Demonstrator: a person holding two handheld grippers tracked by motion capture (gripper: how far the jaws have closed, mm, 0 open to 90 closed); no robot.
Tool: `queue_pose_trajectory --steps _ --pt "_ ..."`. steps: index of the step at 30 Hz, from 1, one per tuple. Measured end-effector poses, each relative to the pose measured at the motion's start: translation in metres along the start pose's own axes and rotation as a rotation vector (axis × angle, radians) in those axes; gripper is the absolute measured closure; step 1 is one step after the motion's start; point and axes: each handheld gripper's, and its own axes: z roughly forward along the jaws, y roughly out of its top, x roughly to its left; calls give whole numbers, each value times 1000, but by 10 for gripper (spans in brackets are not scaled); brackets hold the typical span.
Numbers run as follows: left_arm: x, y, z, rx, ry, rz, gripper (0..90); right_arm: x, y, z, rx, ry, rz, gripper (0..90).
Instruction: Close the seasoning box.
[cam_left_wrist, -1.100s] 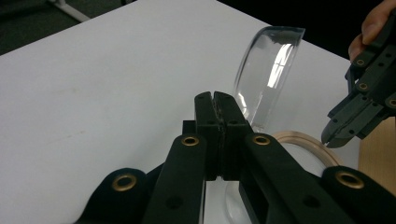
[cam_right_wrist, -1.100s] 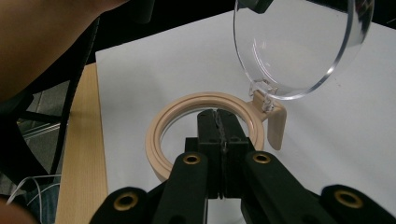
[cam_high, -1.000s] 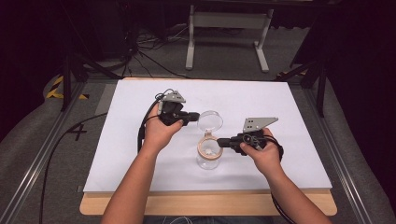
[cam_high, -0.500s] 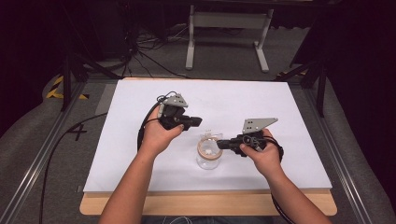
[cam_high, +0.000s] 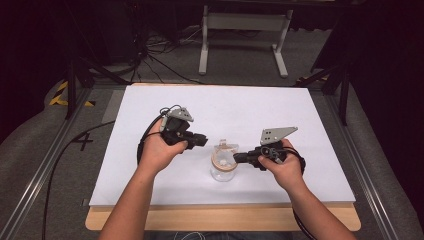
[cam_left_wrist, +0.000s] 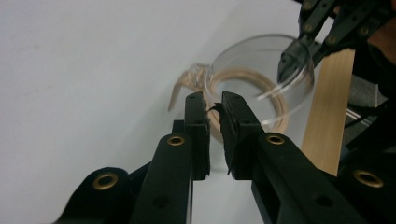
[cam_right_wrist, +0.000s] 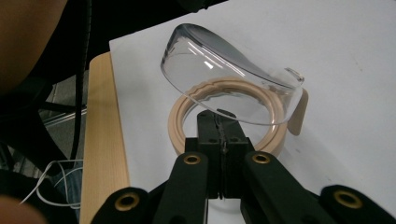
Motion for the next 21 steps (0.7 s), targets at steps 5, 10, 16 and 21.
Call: queue_pose_trajectory --steps 5,10,16,21 --pt "-4 -13 -5 31 2 -6 784 3 -1 -2 25 10 0 900" --pt "-1 -24 -7 41 0 -30 774 4 -4 -2 60 23 12 900" --pt "1 -29 -10 45 1 -48 770 4 -6 0 90 34 18 900" --pt "2 -31 -9 51 2 -51 768 5 -8 1 118 35 15 900"
